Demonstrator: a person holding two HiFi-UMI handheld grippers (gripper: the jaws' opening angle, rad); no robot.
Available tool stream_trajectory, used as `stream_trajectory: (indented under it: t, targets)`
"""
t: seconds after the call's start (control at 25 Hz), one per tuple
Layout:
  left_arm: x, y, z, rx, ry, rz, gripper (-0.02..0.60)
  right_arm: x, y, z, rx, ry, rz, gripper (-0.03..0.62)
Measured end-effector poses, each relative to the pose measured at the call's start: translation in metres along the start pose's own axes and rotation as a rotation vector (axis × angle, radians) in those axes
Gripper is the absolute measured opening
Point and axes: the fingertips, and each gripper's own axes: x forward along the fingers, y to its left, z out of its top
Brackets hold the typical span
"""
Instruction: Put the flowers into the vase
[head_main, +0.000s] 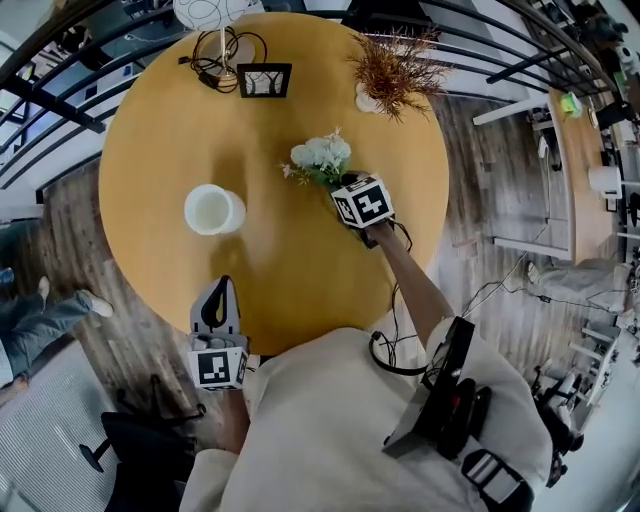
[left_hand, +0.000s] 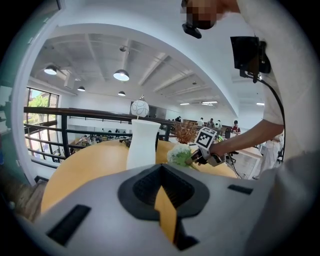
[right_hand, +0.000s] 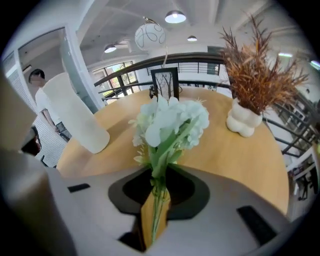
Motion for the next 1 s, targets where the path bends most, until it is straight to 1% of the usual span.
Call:
stream_trajectory:
  t: [0.08, 0.16, 0.24, 0.36, 0.44, 0.52, 0.64, 0.76, 0.84, 0.92, 1.0]
  targets:
    - [-0.001, -0.003, 0.001, 0.003, -0.002, -0.005, 0.006, -0.01, 0.002, 0.013, -0.014, -0.06, -0.007, 0.074]
    - [-0.004, -0.006, 0.0, 0.005, -0.001, -0.002, 0.006, -0.023, 0.009, 0.036, -0.038, -0.142, -0.004, 0.074]
    - [-0.006, -0.008, 0.001, 0.01, -0.009, 0.005, 0.006, -0.04, 0.018, 0.071, -0.072, -0.246, 0.007, 0.074]
    - [-0.008, -0.011, 0.006, 0.017, -0.022, 0.008, 0.006, -0.081, 0.039, 0.133, -0.131, -0.423, 0.029, 0.074]
    - [-0.011, -0.013, 0.009, 0.018, -0.029, 0.012, 0.006, -0.113, 0.06, 0.176, -0.176, -0.54, 0.057, 0.074]
    - [-0.013, -0.015, 0.012, 0.018, -0.037, 0.017, 0.006, -0.146, 0.087, 0.215, -0.224, -0.662, 0.104, 0.074]
    - [-0.018, -0.012, 0.008, 0.017, -0.04, 0.018, 0.006, -0.191, 0.138, 0.26, -0.295, -0.829, 0.184, 0.074]
    - [-0.019, -0.002, 0.002, 0.005, -0.059, 0.026, 0.006, -0.224, 0.195, 0.285, -0.359, -0.97, 0.297, 0.074]
    - [-0.014, 0.003, 0.001, -0.004, -0.07, 0.028, 0.006, -0.241, 0.224, 0.29, -0.395, -1.062, 0.385, 0.074]
    - [-0.004, 0.004, 0.005, -0.006, -0.066, 0.027, 0.006, -0.254, 0.241, 0.29, -0.44, -1.132, 0.441, 0.074]
    - [0.008, 0.002, 0.012, -0.001, -0.052, 0.026, 0.006, -0.259, 0.248, 0.289, -0.462, -1.155, 0.49, 0.074]
